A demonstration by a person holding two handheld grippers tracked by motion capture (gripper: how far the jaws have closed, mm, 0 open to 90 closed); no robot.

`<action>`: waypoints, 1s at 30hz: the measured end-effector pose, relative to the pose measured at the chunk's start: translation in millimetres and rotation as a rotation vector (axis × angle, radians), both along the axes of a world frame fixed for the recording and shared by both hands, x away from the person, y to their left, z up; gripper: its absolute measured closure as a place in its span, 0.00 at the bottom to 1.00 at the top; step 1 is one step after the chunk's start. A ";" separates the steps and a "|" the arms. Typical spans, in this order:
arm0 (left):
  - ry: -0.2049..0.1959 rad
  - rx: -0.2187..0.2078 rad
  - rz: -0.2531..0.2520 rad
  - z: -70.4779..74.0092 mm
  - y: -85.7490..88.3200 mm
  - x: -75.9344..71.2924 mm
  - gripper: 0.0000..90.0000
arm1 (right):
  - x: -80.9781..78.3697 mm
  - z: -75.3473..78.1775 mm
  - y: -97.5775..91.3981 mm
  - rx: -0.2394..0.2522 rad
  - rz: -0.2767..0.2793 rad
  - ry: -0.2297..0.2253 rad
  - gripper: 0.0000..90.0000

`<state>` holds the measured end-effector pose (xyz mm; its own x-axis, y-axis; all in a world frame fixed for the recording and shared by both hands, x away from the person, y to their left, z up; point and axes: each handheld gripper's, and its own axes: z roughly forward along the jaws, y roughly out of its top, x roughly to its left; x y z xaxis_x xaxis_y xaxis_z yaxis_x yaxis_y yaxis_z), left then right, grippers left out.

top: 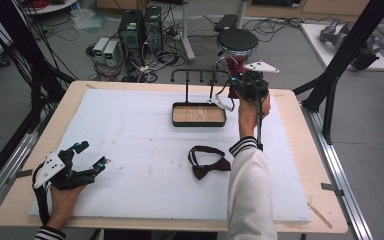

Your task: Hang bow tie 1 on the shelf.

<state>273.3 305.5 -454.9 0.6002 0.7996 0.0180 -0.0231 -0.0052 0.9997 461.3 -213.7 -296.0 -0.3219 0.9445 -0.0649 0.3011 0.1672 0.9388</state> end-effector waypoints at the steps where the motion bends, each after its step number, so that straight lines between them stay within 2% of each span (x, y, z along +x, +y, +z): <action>1: -0.001 0.002 -0.001 0.0 0.1 0.0 0.17 | 0.9 0.1 -0.3 -0.001 -0.003 -0.001 0.85; 8: -0.003 0.001 -0.001 0.0 -0.1 -0.1 0.17 | 6.7 0.2 -3.7 -0.015 -0.011 0.014 0.85; 21: -0.005 0.002 0.001 0.0 -0.7 -0.3 0.17 | 10.8 -7.9 -19.7 -0.026 -0.042 0.100 0.85; 25: -0.005 0.002 0.001 0.0 -0.8 -0.3 0.17 | 11.2 -14.4 -24.1 -0.043 -0.035 0.135 0.84; 30: -0.007 0.003 0.000 -0.1 -1.0 -0.4 0.17 | 10.6 -25.5 -30.8 -0.032 -0.029 0.166 0.84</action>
<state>273.0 304.6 -455.0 0.6004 0.7993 0.0240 -0.0297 -0.0077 0.9995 471.9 -244.5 -321.6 -0.3036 0.9518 -0.0434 0.4566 0.1854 0.8701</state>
